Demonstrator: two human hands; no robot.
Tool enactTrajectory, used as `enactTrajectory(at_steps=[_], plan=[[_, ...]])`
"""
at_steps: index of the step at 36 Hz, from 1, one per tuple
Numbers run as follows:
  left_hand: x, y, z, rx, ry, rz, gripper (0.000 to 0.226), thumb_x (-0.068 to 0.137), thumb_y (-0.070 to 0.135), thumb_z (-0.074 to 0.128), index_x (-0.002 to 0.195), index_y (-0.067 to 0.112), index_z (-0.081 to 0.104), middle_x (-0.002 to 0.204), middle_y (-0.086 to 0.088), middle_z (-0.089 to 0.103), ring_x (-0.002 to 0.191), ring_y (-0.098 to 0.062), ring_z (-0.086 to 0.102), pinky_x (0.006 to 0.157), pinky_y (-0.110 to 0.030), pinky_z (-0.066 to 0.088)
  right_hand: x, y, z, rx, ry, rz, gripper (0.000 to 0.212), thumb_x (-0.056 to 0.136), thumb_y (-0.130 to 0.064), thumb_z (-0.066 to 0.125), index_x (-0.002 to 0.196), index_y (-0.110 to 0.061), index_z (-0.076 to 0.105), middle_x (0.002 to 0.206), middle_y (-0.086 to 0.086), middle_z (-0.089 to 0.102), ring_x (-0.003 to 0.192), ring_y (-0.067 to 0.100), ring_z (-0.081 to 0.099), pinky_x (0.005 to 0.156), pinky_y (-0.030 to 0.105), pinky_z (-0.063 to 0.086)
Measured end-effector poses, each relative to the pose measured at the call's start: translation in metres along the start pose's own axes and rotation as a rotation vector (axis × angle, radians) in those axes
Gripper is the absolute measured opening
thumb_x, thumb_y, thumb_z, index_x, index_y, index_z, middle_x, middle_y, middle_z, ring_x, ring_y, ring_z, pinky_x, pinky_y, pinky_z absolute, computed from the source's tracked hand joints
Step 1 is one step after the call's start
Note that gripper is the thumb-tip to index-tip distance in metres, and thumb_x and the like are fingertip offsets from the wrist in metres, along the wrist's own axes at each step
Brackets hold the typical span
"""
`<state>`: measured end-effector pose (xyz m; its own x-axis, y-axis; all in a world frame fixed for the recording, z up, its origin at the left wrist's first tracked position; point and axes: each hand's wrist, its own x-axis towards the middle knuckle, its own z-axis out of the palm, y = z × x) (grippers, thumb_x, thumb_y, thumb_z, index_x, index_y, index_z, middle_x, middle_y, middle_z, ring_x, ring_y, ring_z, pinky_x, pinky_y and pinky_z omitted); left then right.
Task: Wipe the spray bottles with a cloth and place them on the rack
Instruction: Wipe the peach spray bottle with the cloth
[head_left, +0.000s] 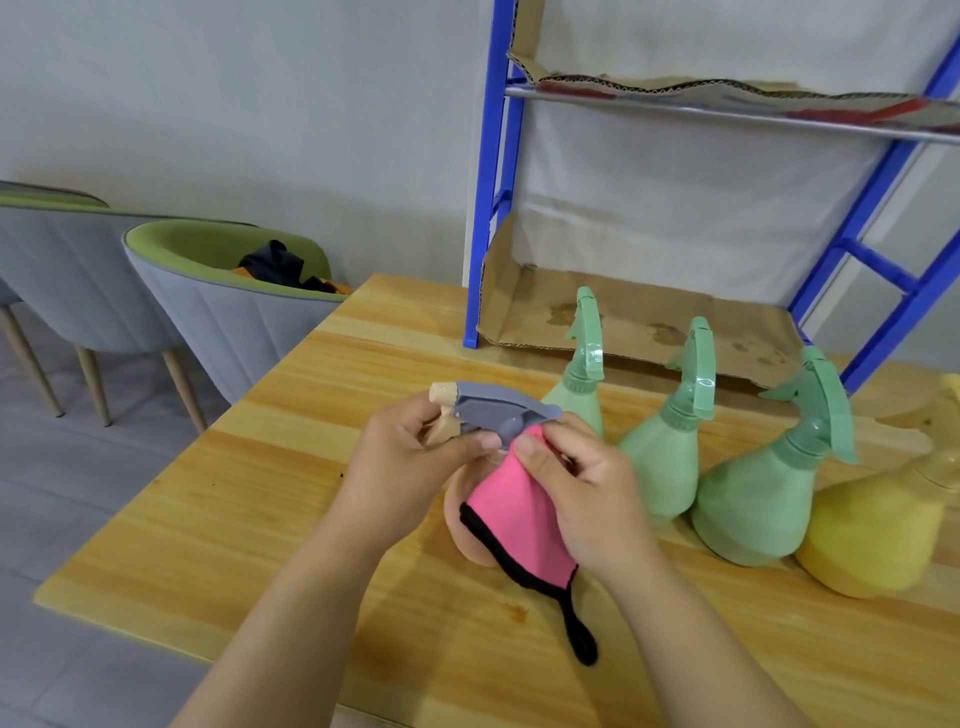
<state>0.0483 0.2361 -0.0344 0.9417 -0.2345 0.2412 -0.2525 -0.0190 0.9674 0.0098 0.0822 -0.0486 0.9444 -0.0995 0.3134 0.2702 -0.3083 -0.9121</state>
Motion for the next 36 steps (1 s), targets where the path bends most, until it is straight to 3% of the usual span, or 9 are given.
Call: enactTrajectory(at_steps=[4, 9, 11, 14, 20, 24, 28, 33, 36], plan=[[-0.003, -0.001, 0.001, 0.043, 0.124, -0.025, 0.032, 0.060, 0.020, 0.085, 0.087, 0.021, 0.068, 0.078, 0.005, 0.071, 0.074, -0.009, 0.067, 0.065, -0.022, 0.052, -0.007, 0.005, 0.002, -0.013, 0.083, -0.028, 0.018, 0.077, -0.044, 0.068, 0.076, -0.026, 0.069, 0.082, -0.017, 0.057, 0.081, 0.001, 0.056, 0.071, 0.008, 0.039], [-0.010, 0.002, 0.002, 0.208, 0.350, 0.009, 0.056, 0.044, 0.031, 0.092, 0.070, 0.018, 0.044, 0.066, 0.003, 0.045, 0.059, -0.011, 0.039, 0.054, -0.027, 0.038, -0.014, 0.003, 0.004, 0.017, 0.147, -0.043, 0.019, 0.072, -0.049, 0.067, 0.076, -0.031, 0.070, 0.085, -0.012, 0.060, 0.081, 0.006, 0.059, 0.069, 0.011, 0.041], [-0.014, 0.003, 0.005, 0.278, 0.406, 0.026, 0.058, 0.045, 0.036, 0.091, 0.068, 0.020, 0.040, 0.071, 0.006, 0.044, 0.064, -0.011, 0.038, 0.059, -0.024, 0.036, -0.017, 0.002, 0.005, 0.029, 0.188, -0.035, 0.015, 0.073, -0.046, 0.075, 0.076, -0.032, 0.070, 0.081, -0.011, 0.060, 0.077, 0.005, 0.058, 0.066, 0.013, 0.042], [-0.020, 0.003, 0.007, 0.403, 0.462, 0.076, 0.052, 0.047, 0.044, 0.086, 0.065, 0.025, 0.042, 0.082, 0.013, 0.046, 0.083, -0.011, 0.038, 0.068, -0.018, 0.034, -0.021, 0.000, 0.007, 0.028, 0.221, -0.030, 0.010, 0.072, -0.043, 0.068, 0.076, -0.034, 0.071, 0.082, -0.010, 0.061, 0.076, 0.006, 0.059, 0.065, 0.016, 0.045], [-0.026, 0.000, 0.012, 0.384, 0.332, 0.214, 0.017, 0.069, 0.025, 0.081, 0.076, 0.031, 0.067, 0.081, 0.012, 0.059, 0.070, -0.005, 0.055, 0.061, -0.010, 0.043, -0.016, 0.001, 0.005, 0.027, 0.177, -0.047, 0.016, 0.074, -0.038, 0.067, 0.078, -0.025, 0.073, 0.081, -0.013, 0.062, 0.078, 0.004, 0.059, 0.068, 0.012, 0.042], [-0.031, -0.002, 0.016, 0.326, 0.275, 0.217, 0.022, 0.081, 0.016, 0.073, 0.086, 0.036, 0.067, 0.089, 0.016, 0.068, 0.081, 0.001, 0.064, 0.068, -0.015, 0.052, -0.015, 0.000, 0.009, 0.055, 0.155, -0.035, 0.027, 0.072, -0.038, 0.068, 0.089, -0.020, 0.077, 0.090, -0.011, 0.066, 0.086, 0.006, 0.063, 0.072, 0.014, 0.045], [-0.031, 0.001, 0.012, 0.234, 0.228, 0.191, 0.015, 0.078, 0.024, 0.073, 0.085, 0.036, 0.068, 0.092, 0.022, 0.068, 0.079, 0.002, 0.066, 0.068, -0.010, 0.049, -0.020, -0.002, 0.011, 0.010, 0.184, -0.056, 0.017, 0.073, -0.037, 0.067, 0.087, -0.031, 0.074, 0.092, -0.010, 0.066, 0.086, 0.006, 0.063, 0.071, 0.014, 0.046], [-0.029, 0.005, 0.006, 0.172, 0.139, 0.192, 0.023, 0.068, 0.042, 0.081, 0.087, 0.033, 0.070, 0.089, 0.016, 0.072, 0.080, 0.000, 0.067, 0.068, -0.009, 0.049, -0.023, -0.001, 0.012, -0.112, 0.191, -0.162, 0.022, 0.083, -0.038, 0.068, 0.096, -0.021, 0.075, 0.093, -0.011, 0.062, 0.087, 0.001, 0.060, 0.072, 0.007, 0.043], [-0.028, 0.006, 0.005, 0.141, 0.141, 0.144, 0.030, 0.060, 0.053, 0.074, 0.083, 0.035, 0.070, 0.086, 0.015, 0.072, 0.079, -0.001, 0.068, 0.067, -0.012, 0.051, -0.024, 0.000, 0.014, -0.164, 0.207, -0.234, 0.033, 0.084, -0.040, 0.059, 0.098, -0.016, 0.075, 0.092, -0.011, 0.059, 0.086, -0.004, 0.057, 0.073, 0.004, 0.041]])
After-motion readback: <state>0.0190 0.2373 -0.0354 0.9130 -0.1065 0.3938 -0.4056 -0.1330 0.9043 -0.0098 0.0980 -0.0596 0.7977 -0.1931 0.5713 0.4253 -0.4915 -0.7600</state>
